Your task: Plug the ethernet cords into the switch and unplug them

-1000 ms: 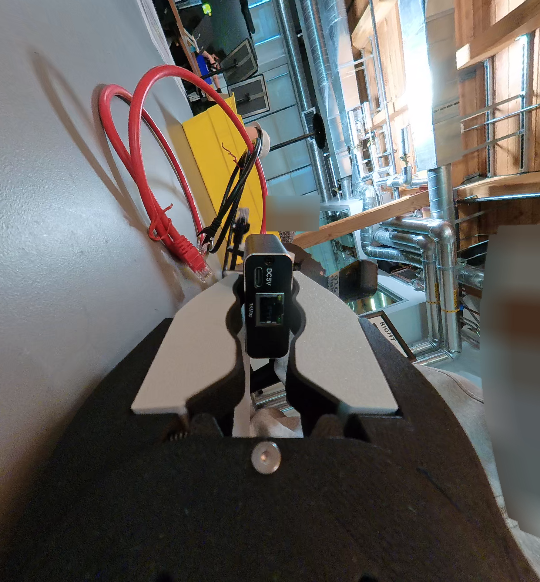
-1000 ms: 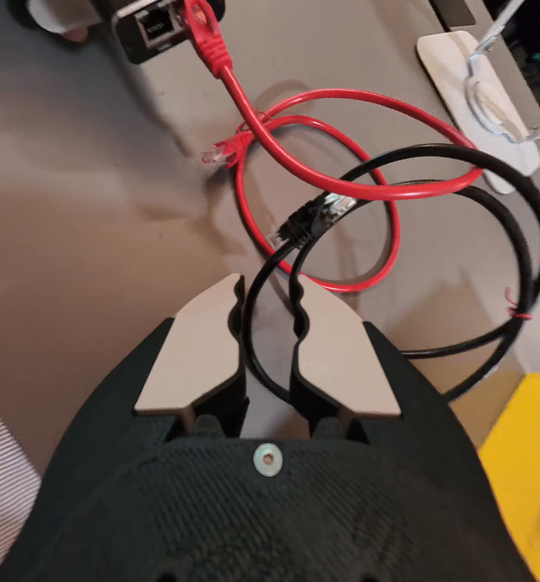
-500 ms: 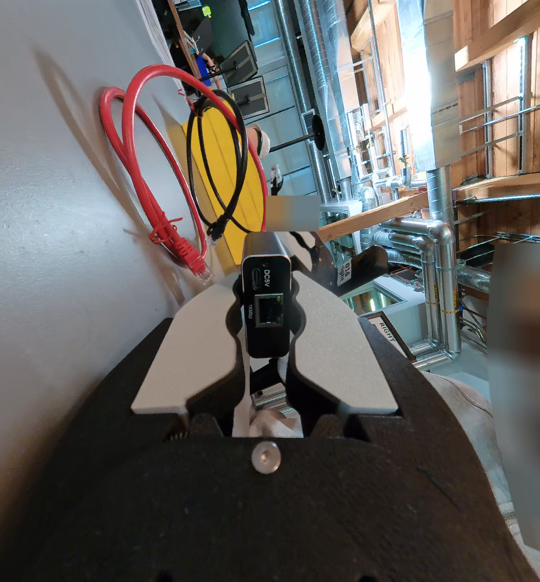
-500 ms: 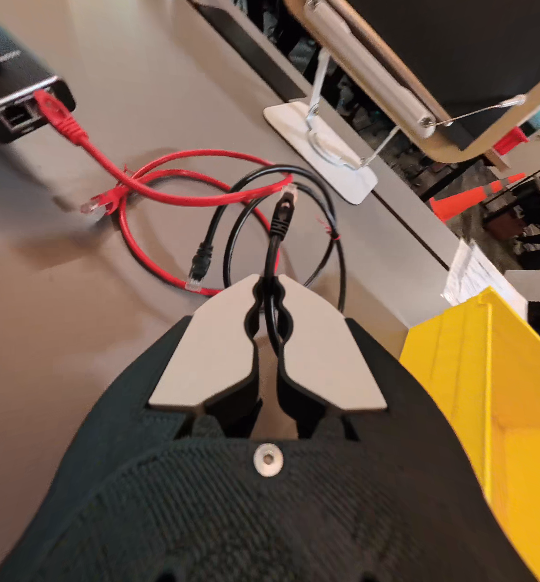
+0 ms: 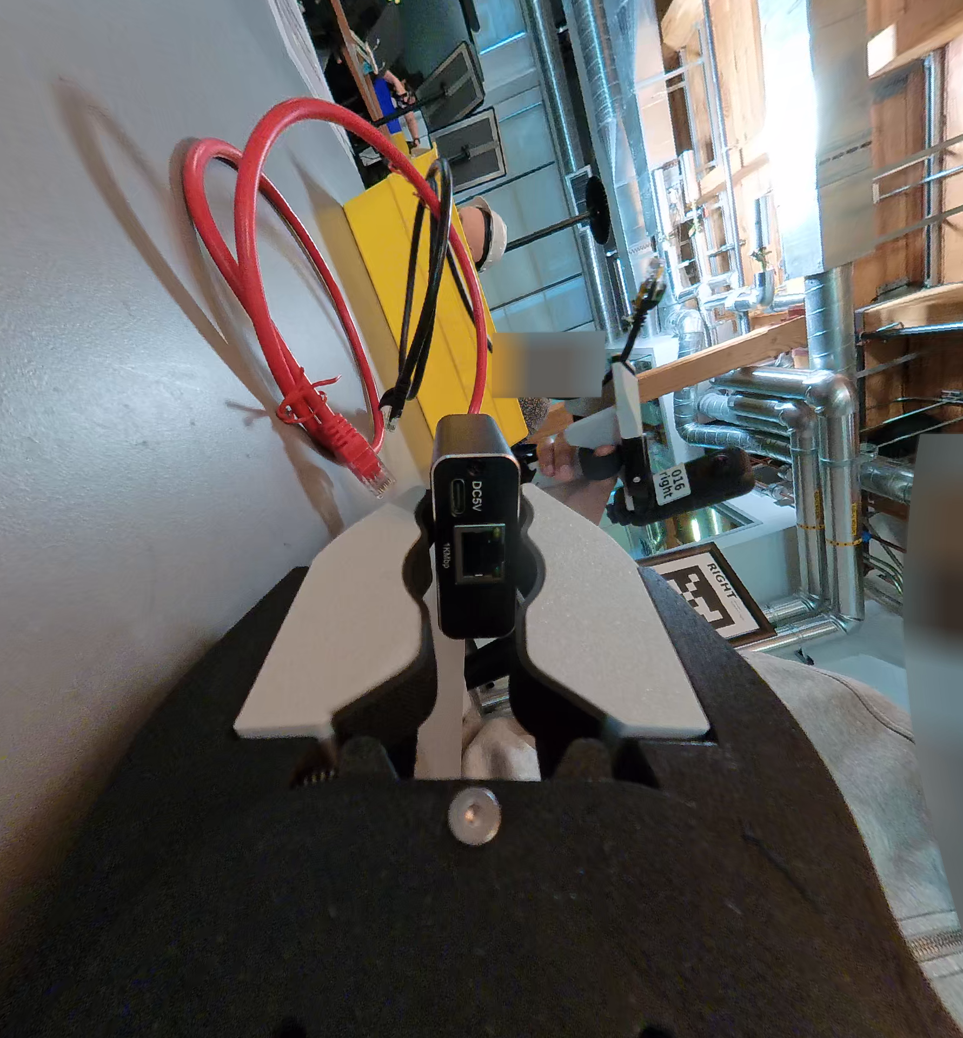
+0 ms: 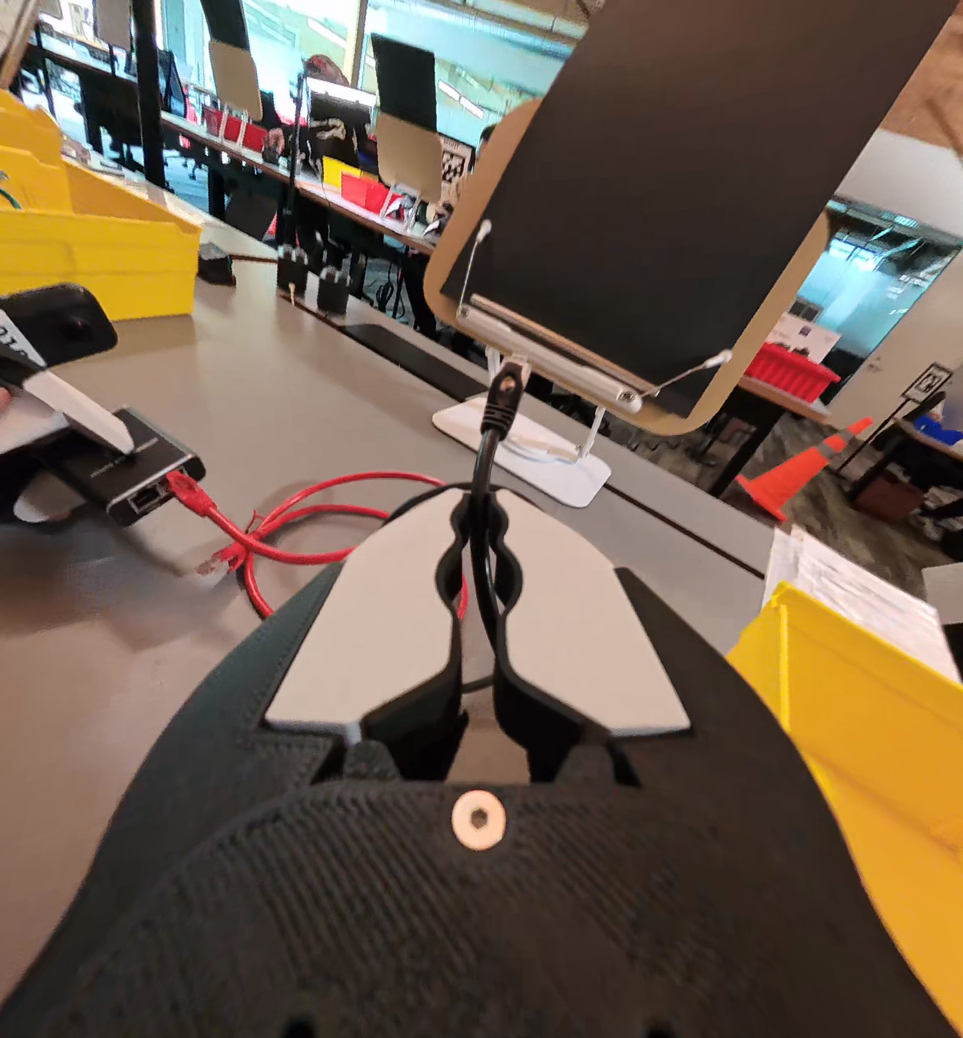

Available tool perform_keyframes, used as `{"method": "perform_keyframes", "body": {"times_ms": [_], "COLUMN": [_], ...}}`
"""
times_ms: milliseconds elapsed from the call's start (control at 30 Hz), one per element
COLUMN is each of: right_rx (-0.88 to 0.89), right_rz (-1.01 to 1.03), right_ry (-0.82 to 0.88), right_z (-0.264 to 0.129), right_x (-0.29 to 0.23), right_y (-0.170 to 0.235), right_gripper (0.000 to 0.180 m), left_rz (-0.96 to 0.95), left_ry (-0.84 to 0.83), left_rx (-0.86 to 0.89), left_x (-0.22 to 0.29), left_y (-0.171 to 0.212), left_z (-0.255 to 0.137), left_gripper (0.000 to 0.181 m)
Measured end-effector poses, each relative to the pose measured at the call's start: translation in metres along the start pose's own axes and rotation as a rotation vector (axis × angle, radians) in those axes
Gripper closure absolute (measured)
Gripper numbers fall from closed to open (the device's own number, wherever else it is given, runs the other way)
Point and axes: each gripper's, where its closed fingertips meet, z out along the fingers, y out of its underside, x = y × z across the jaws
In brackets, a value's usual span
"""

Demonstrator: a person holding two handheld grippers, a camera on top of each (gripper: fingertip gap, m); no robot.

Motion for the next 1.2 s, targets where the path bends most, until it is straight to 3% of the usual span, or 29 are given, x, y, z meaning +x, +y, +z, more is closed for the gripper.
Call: {"method": "perform_keyframes", "body": {"times_ms": [500, 600, 700, 800, 1000, 1200], "right_rx": [0.228, 0.216, 0.127, -0.033, -0.245, -0.157], "right_rz": [-0.106, -0.087, -0.124, -0.251, -0.461, -0.364], "right_ry": [0.164, 0.005, -0.322, -0.508, -0.636, -0.776], "right_z": [-0.049, -0.049, -0.039, -0.026, -0.008, -0.011], "right_x": [0.05, 0.033, -0.021, -0.07, -0.127, -0.151], "right_y": [-0.1, -0.104, -0.084, -0.037, 0.045, 0.047], "right_gripper": [0.174, 0.174, 0.175, 0.174, 0.174, 0.174], "left_rz": [0.008, 0.008, -0.001, -0.005, -0.018, -0.057], "left_ry": [-0.033, -0.034, -0.025, -0.027, -0.019, 0.042], "left_rx": [-0.015, -0.02, -0.019, -0.025, -0.05, -0.135], "left_x": [-0.003, -0.004, -0.003, -0.004, -0.003, 0.003], "left_y": [0.002, 0.003, 0.003, 0.003, 0.007, 0.018], "left_z": [0.002, 0.002, 0.002, 0.002, 0.003, 0.006], "left_gripper": [0.156, 0.156, 0.156, 0.156, 0.155, 0.156]}}
